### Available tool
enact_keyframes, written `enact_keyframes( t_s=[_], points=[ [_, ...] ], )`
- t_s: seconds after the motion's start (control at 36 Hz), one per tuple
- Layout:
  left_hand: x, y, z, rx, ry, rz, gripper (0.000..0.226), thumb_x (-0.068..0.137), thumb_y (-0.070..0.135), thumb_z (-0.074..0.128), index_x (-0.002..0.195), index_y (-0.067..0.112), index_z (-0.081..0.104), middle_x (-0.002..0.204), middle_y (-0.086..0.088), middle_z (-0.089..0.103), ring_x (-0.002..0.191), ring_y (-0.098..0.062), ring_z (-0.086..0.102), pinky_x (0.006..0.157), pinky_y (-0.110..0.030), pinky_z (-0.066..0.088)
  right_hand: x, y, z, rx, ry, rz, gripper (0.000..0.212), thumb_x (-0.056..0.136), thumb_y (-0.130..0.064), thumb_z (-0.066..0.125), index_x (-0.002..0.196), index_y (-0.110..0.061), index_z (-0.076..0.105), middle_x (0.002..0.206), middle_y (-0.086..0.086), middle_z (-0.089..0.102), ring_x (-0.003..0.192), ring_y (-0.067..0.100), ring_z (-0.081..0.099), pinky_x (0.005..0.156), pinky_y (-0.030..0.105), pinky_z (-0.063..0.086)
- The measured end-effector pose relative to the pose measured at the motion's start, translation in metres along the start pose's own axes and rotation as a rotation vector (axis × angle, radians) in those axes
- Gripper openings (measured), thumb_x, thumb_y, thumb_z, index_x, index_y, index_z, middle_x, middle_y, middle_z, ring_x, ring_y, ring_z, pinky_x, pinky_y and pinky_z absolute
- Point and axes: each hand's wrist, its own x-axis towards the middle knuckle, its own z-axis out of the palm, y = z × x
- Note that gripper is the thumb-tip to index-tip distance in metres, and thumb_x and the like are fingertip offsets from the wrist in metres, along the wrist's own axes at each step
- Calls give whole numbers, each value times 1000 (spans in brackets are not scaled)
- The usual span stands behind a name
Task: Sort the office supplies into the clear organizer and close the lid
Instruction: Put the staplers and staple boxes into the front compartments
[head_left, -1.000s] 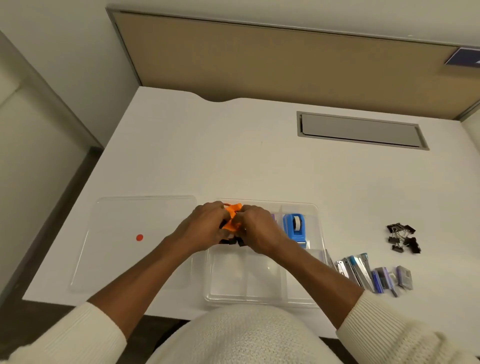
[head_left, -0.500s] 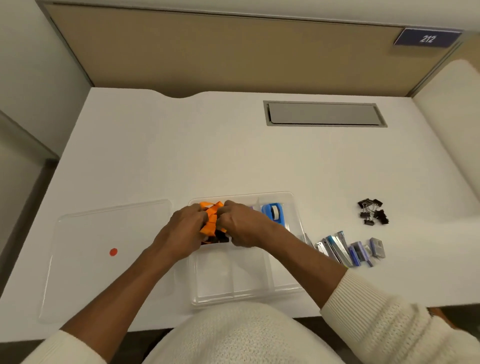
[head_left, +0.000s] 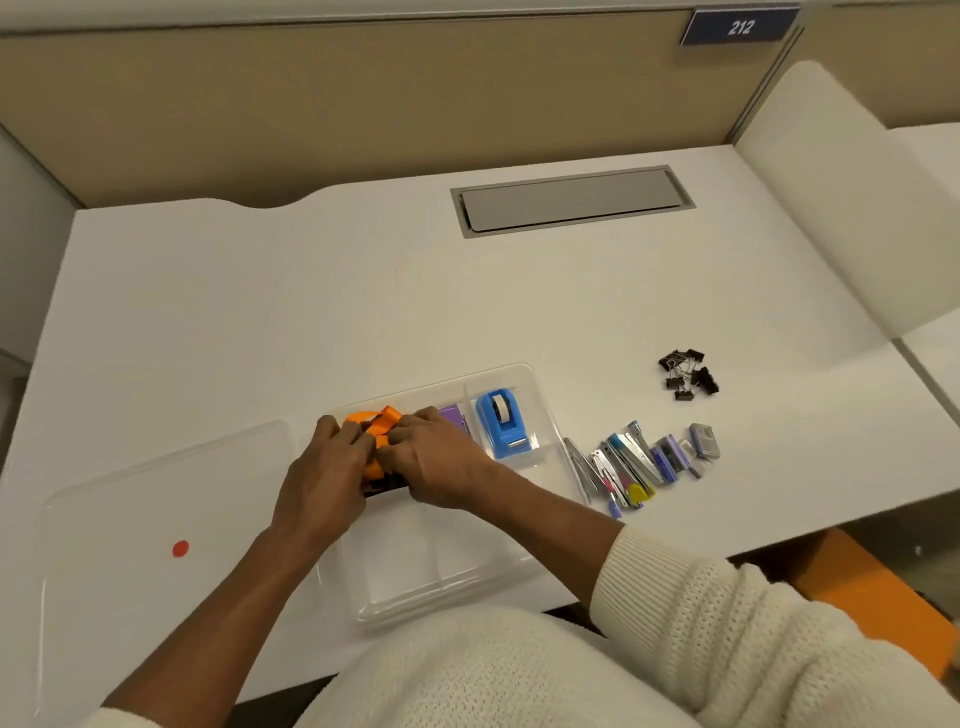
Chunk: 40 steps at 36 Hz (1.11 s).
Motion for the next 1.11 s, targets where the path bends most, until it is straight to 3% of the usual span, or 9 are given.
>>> enact_keyframes(
  t_s=[0.08,0.17,0.31,0.42,0.5,0.64,0.81,0.97,1.11],
  points=[
    [1,5,-7,65,-33,-1,18,90,10,71,104,22,67,109,5,64,104,-22,47,55,-32,41,-15,-1,-12,66,70,14,27,77,3,80,103,-6,75,92,17,75,85,36,65,71,45,55],
    [3,18,-21,116,-9,-36,12,89,20,73,100,23,68,103,5,66,104,-21,51,57,-31,39,-39,3,-23,46,137,95,26,84,1,71,108,-9,74,98,13,71,91,32,61,61,42,55],
    [9,59,-43,48,66,-34,26,91,39,78,103,18,68,102,0,72,92,-23,68,69,-33,56,-92,28,-41,90,250,346,21,94,-15,70,114,-14,75,112,7,70,105,29,65,69,41,59],
    [26,109,-51,16,46,171,39,94,49,72,122,22,65,119,2,69,108,-22,66,81,-37,58,-144,63,-49,131,407,631,22,96,-21,68,117,-18,73,111,2,67,96,23,68,70,42,59],
    [37,151,-50,44,39,360,35,96,50,68,119,24,66,116,5,66,112,-21,61,75,-38,54,-185,93,-54,129,514,839,25,92,-24,73,117,-22,72,112,-2,66,98,19,67,72,43,58],
    [59,213,-35,133,19,585,33,98,45,68,119,20,65,116,3,67,114,-21,58,74,-38,51,-239,129,-55,166,462,1051,46,85,-46,78,126,-28,63,122,-4,62,102,13,65,79,40,58],
    [89,265,-6,328,-86,747,36,97,37,70,124,14,64,118,-7,66,110,-27,56,91,-39,46,-269,149,-38,162,177,957,82,80,-53,79,150,-26,44,143,1,52,131,22,47,105,40,46],
    [104,283,22,471,-226,618,41,88,38,80,120,17,65,117,-6,66,114,-27,59,101,-41,40,-272,163,-25,91,103,811,88,80,-65,70,152,-22,44,140,2,56,132,25,45,113,40,35],
    [112,286,36,481,-237,563,56,87,34,83,134,14,60,129,-10,62,121,-29,58,106,-42,41,-262,170,-17,-57,89,727,91,78,-76,59,148,-20,49,129,4,62,125,27,49,115,43,29]
  ],
)
